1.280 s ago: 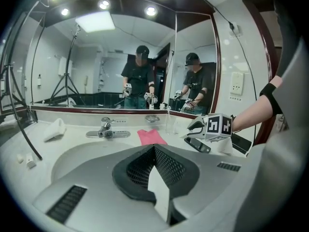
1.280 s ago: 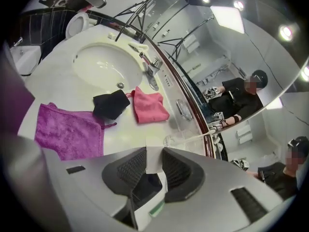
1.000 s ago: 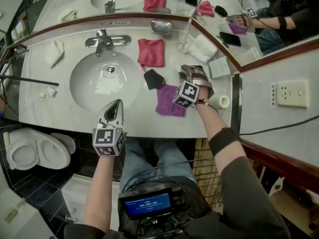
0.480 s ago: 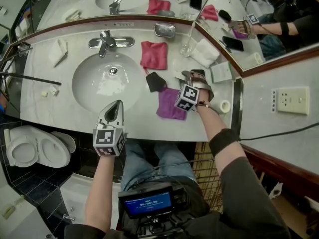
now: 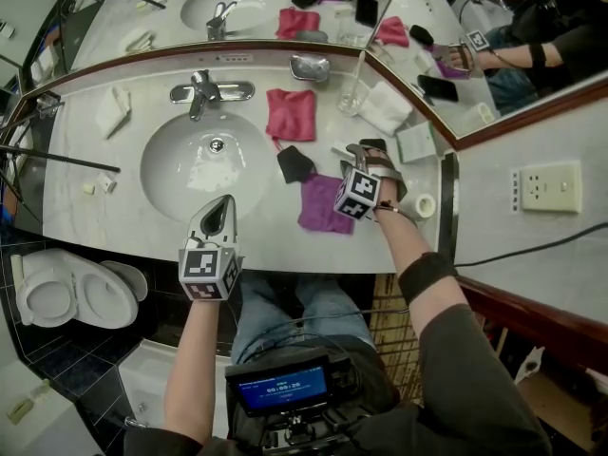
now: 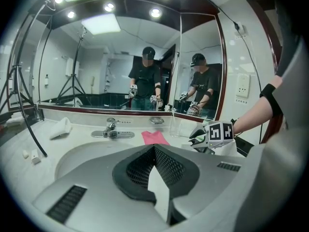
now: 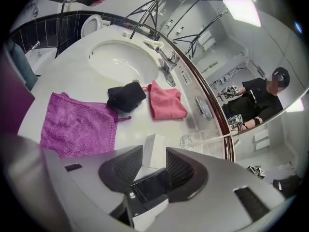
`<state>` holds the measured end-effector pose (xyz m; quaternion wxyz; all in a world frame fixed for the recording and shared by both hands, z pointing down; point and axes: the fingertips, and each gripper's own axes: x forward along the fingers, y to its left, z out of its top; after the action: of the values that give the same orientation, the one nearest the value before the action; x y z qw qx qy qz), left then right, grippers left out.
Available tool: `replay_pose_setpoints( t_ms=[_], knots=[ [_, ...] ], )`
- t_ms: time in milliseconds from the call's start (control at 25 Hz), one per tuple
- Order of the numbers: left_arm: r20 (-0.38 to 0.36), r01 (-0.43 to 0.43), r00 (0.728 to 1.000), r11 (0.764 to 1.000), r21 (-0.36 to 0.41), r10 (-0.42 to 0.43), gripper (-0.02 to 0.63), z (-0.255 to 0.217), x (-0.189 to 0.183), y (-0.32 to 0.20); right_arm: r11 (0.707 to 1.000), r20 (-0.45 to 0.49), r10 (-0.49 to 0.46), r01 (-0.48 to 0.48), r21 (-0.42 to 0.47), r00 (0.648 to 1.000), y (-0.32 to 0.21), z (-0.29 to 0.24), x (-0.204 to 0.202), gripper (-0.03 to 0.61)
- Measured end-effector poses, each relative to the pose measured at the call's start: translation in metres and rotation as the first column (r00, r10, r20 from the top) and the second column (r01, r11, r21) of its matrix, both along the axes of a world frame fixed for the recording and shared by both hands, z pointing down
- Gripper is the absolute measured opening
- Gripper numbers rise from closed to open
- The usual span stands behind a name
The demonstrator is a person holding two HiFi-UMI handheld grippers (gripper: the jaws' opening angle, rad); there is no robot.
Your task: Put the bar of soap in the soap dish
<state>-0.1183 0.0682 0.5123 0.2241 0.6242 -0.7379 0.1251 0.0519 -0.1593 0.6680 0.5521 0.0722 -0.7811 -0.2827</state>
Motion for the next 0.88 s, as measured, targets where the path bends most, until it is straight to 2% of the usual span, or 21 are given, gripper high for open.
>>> replay_pose_setpoints(
  t_ms=[240,280,400,520,600,680,880],
  knots=[
    [0.011,-0.016,1.000,1.000,0.014,0.016,0.000,-0.013,-0.003,0.000,0.998,0.060,0.055,-0.054,-0.020,0.997,0.004,-0.027,0.001,0.173],
    [0.013,-0.019,1.000,1.000,0.016,0.019,0.000,-0.015,-0.004,0.000,0.998,0.073,0.066,-0.065,-0.024,0.995,0.005,-0.033,0.002,0.147],
    [0.017,-0.030,0.999,0.999,0.020,0.029,0.000,-0.021,-0.008,-0.001,0.992,0.129,0.123,-0.117,-0.053,0.984,0.010,-0.051,0.005,0.128],
    [0.020,-0.057,0.998,0.998,0.032,0.057,0.000,-0.029,-0.010,-0.003,0.981,0.207,0.192,-0.182,-0.065,0.959,0.012,-0.076,0.010,0.063],
    [0.011,-0.083,0.997,0.996,0.035,0.083,0.000,-0.033,-0.010,-0.004,0.968,0.265,0.250,-0.234,-0.090,0.931,0.013,-0.093,0.015,0.021],
    [0.008,-0.096,0.995,0.995,0.039,0.096,0.000,-0.037,-0.011,-0.005,0.944,0.320,0.329,-0.296,-0.149,0.888,0.016,-0.106,0.021,0.015],
    [0.006,-0.130,0.992,0.990,0.051,0.129,0.000,-0.045,-0.019,-0.011,0.843,0.431,0.534,-0.425,-0.329,0.727,0.028,-0.135,0.036,0.015]
  ],
)
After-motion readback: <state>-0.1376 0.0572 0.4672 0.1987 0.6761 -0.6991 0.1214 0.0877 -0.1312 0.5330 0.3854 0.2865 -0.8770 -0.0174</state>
